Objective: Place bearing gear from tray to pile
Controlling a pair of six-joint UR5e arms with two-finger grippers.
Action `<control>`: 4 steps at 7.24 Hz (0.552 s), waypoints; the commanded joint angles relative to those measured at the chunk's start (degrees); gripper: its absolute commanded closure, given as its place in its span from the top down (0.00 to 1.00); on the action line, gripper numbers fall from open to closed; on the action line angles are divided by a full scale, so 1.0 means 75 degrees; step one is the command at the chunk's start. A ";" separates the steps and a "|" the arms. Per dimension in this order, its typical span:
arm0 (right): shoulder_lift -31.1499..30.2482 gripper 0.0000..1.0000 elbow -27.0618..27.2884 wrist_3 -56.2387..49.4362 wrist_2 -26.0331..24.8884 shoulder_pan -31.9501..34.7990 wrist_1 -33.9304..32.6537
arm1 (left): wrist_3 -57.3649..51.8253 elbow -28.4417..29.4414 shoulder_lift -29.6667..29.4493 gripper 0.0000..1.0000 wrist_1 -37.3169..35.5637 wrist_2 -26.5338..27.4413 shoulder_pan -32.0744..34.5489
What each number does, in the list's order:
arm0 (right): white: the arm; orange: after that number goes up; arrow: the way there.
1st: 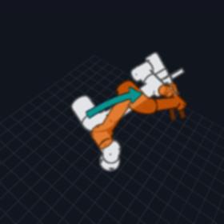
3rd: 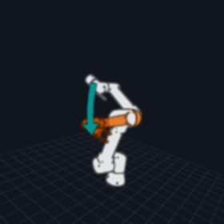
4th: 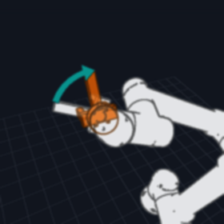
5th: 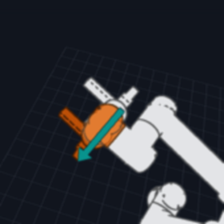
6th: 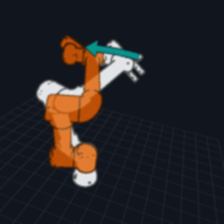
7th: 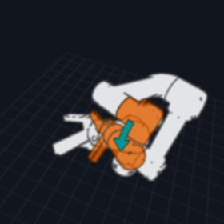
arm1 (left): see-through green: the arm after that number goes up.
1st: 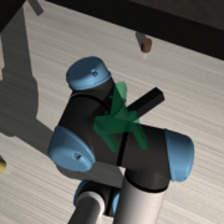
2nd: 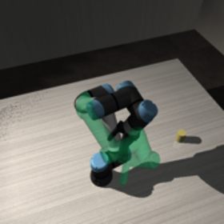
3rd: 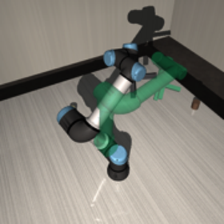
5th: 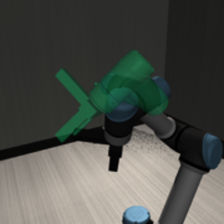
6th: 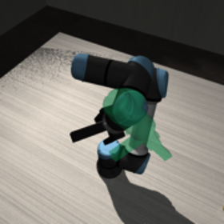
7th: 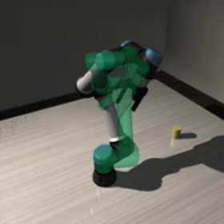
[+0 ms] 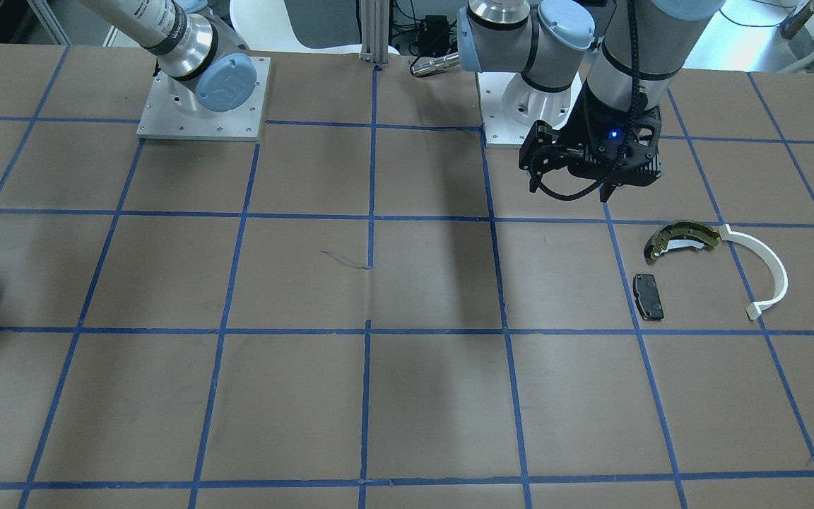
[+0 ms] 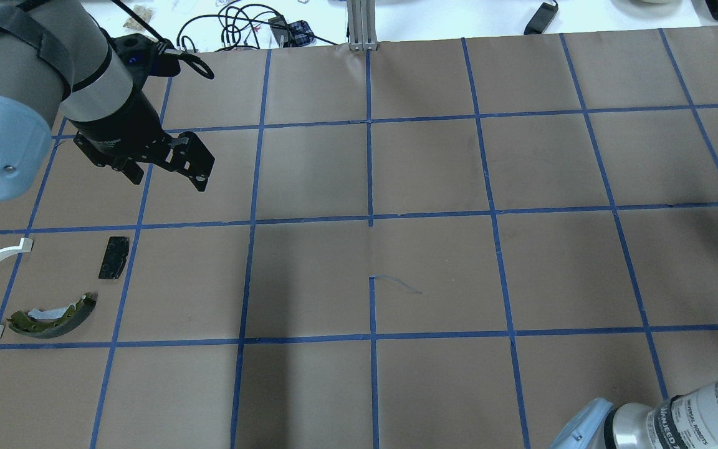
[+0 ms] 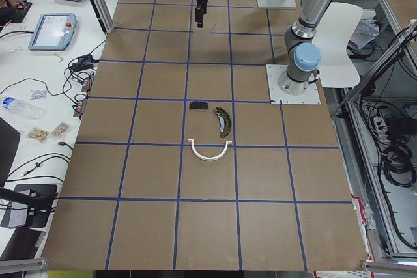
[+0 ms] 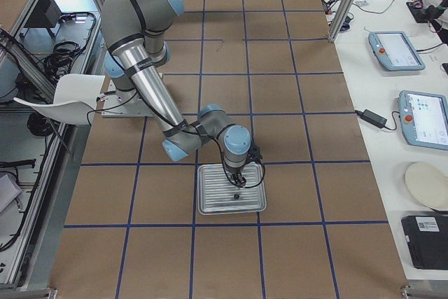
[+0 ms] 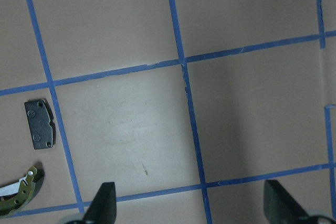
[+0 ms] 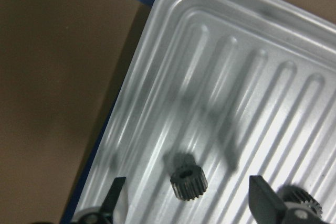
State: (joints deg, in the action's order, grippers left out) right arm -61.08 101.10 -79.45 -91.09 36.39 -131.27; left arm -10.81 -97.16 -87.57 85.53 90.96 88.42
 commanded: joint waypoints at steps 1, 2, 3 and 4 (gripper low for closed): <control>0.0210 0.30 -0.0143 0.0081 -0.0041 0.0046 -0.0076 | 0.0000 0.0005 -0.0008 1.00 -0.0013 -0.0010 0.0000; 0.0199 0.00 -0.0178 0.0082 -0.0088 0.0058 -0.0099 | -0.0012 -0.0006 0.0028 1.00 0.0010 0.0001 0.0000; 0.0176 0.00 -0.0179 0.0105 -0.0100 0.0082 -0.0076 | -0.0012 -0.0006 0.0016 1.00 -0.0001 0.0001 0.0000; 0.0106 0.00 -0.0190 0.0117 -0.0112 0.0082 -0.0052 | -0.0012 -0.0006 0.0005 1.00 -0.0001 -0.0010 0.0000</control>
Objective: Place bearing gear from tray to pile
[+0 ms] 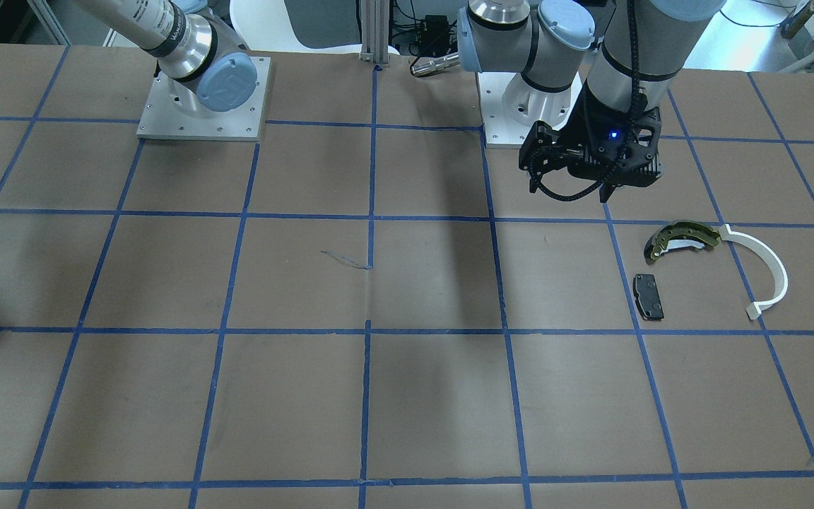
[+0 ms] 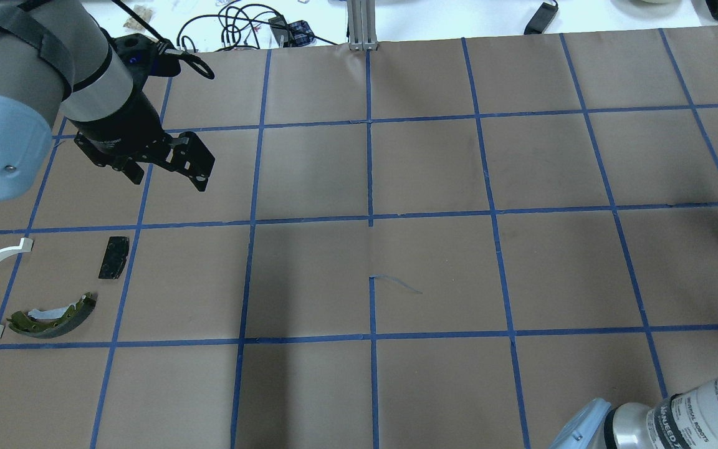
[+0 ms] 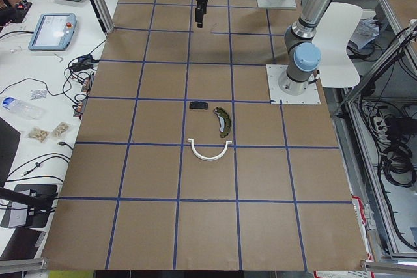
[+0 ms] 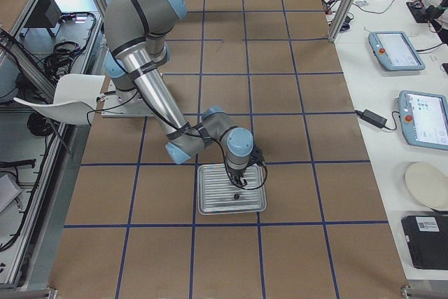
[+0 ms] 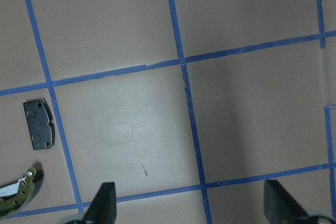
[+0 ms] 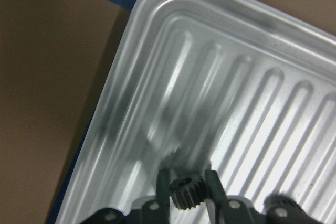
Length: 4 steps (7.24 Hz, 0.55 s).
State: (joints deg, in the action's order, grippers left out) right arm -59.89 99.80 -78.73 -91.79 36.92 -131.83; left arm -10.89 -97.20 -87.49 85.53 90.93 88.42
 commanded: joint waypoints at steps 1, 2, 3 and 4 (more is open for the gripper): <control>-0.0298 0.00 0.0029 0.0032 -0.0020 0.0058 0.0174 | -0.0002 -0.0002 -0.0030 1.00 -0.0002 -0.0007 0.0000; -0.0938 0.00 0.0099 0.0380 -0.0031 0.0499 0.0627 | -0.0002 0.0010 0.0005 1.00 -0.0002 -0.0007 0.0000; -0.1652 0.00 0.0112 0.1440 -0.0147 0.1304 0.1189 | -0.0013 -0.0001 0.0005 1.00 -0.0002 0.0004 0.0000; -0.2251 0.00 0.0100 0.2228 -0.0357 0.2136 0.1264 | -0.0013 0.0010 0.0005 1.00 -0.0002 -0.0007 -0.0012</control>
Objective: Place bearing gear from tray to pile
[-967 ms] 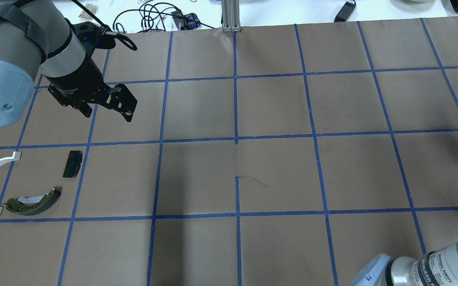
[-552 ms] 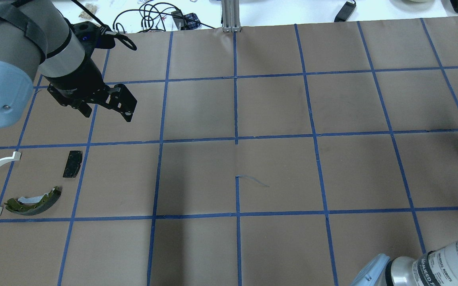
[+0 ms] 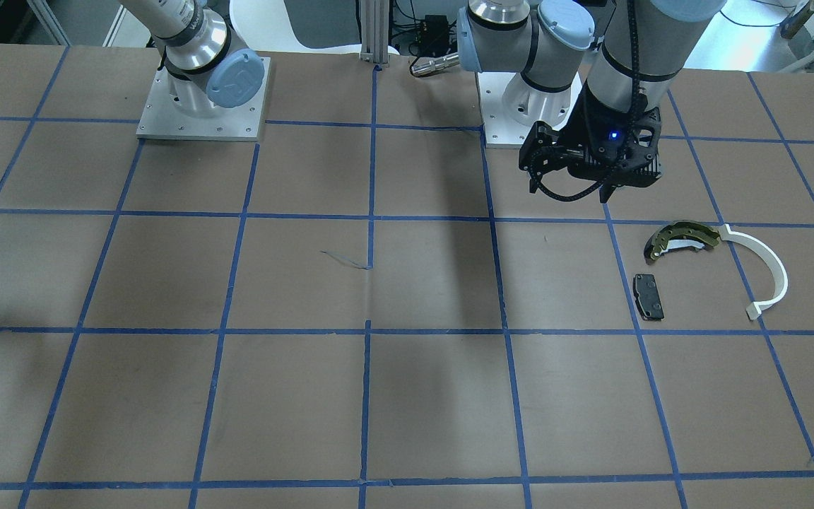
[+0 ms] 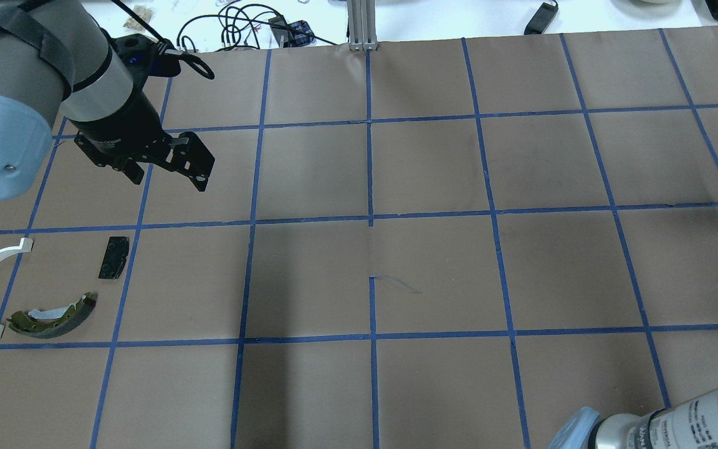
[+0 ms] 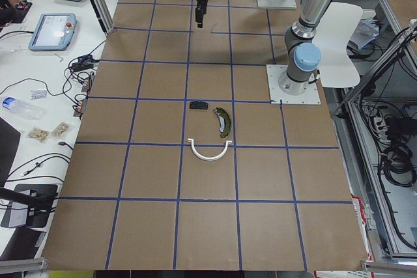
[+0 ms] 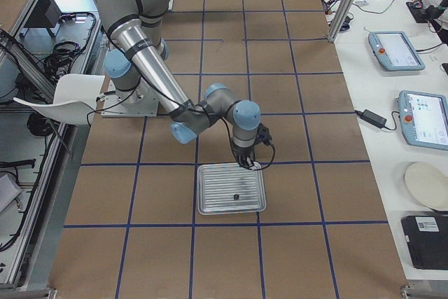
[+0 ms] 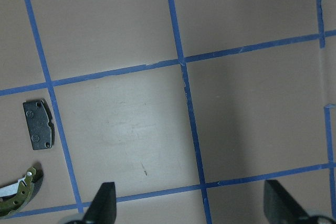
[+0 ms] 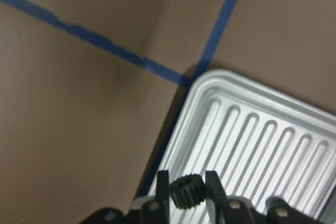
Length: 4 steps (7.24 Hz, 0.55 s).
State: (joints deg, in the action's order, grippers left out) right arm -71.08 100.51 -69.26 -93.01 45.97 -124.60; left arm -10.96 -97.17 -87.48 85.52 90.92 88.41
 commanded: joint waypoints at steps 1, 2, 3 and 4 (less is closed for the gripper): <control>-0.0997 0.00 0.0028 0.1890 -0.0173 0.1784 0.0579 | -0.0004 0.0006 -0.0008 1.00 -0.0011 -0.0005 -0.0022; -0.1034 0.00 0.0040 0.3547 -0.0126 0.2732 0.0849 | -0.0004 0.0006 -0.0019 1.00 -0.0012 -0.0005 -0.0022; -0.1035 0.00 0.0052 0.4874 -0.0138 0.3832 0.0874 | -0.0004 0.0006 0.0004 1.00 -0.0012 -0.0005 -0.0022; -0.1035 0.00 0.0052 0.6419 -0.0138 0.4876 0.0875 | -0.0004 0.0006 0.0027 1.00 0.0000 0.0007 -0.0022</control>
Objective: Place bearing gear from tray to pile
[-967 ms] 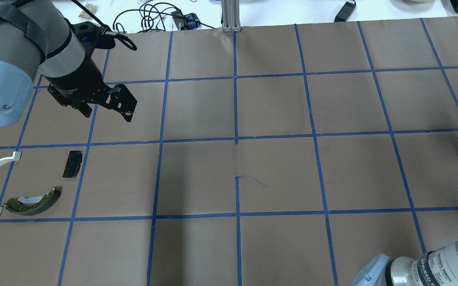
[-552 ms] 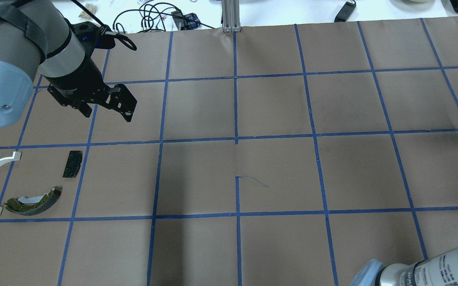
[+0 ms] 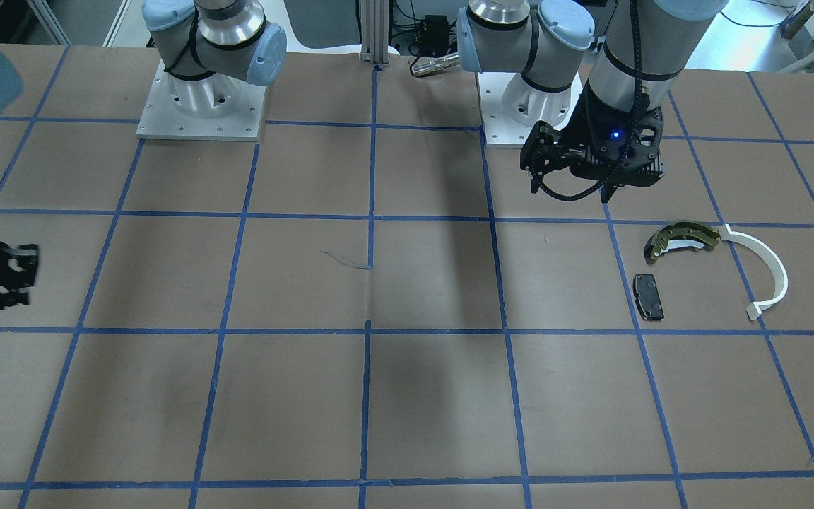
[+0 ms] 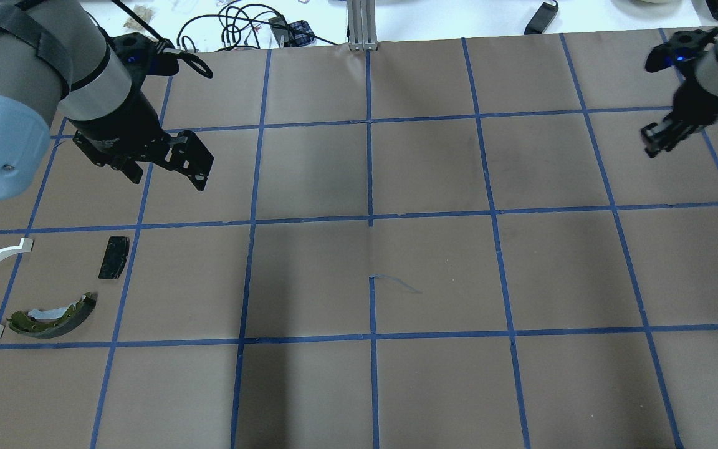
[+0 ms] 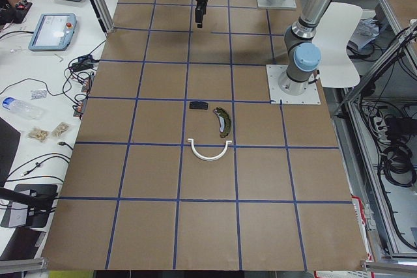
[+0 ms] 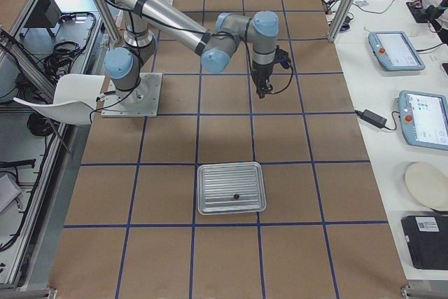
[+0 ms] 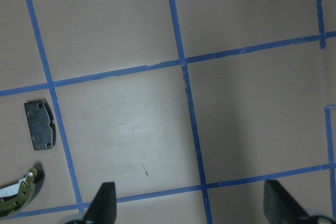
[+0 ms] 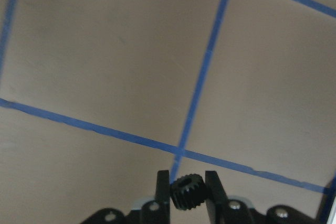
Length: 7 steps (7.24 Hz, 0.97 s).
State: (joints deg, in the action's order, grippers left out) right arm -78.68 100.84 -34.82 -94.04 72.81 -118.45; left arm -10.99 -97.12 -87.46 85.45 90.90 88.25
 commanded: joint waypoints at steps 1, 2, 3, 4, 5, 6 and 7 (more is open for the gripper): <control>0.0002 0.00 0.0008 0.3419 0.0034 0.2375 0.0032 | 0.0000 0.0000 0.0013 1.00 -0.0003 -0.0003 -0.0013; 0.0060 0.00 0.0008 0.4909 0.0081 0.3407 -0.0014 | 0.0000 0.0000 -0.0022 1.00 -0.0003 -0.0003 -0.0013; 0.0212 0.00 0.0019 0.6153 0.0105 0.4229 0.0008 | 0.0000 0.0000 -0.0022 1.00 -0.0003 -0.0003 -0.0013; 0.0608 0.00 0.0020 0.7755 0.0302 0.5212 -0.0084 | 0.0000 0.0000 0.0012 1.00 -0.0003 0.0009 -0.0013; 0.1180 0.00 0.0008 0.8862 0.0304 0.5987 -0.0538 | 0.0000 0.0000 0.0013 1.00 0.0008 0.0021 -0.0013; 0.1592 0.00 0.0008 0.9511 0.0339 0.6390 -0.1250 | 0.0000 0.0000 0.0013 1.00 0.0008 0.0021 -0.0013; 0.1793 0.00 0.0019 1.0155 0.0502 0.6498 -0.1361 | 0.0000 -0.0011 -0.0010 1.00 0.0008 0.0009 -0.0013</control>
State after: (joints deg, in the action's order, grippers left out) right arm -68.02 100.93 34.52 -91.35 118.89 -125.88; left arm -10.99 -97.13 -87.43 85.51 91.02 88.16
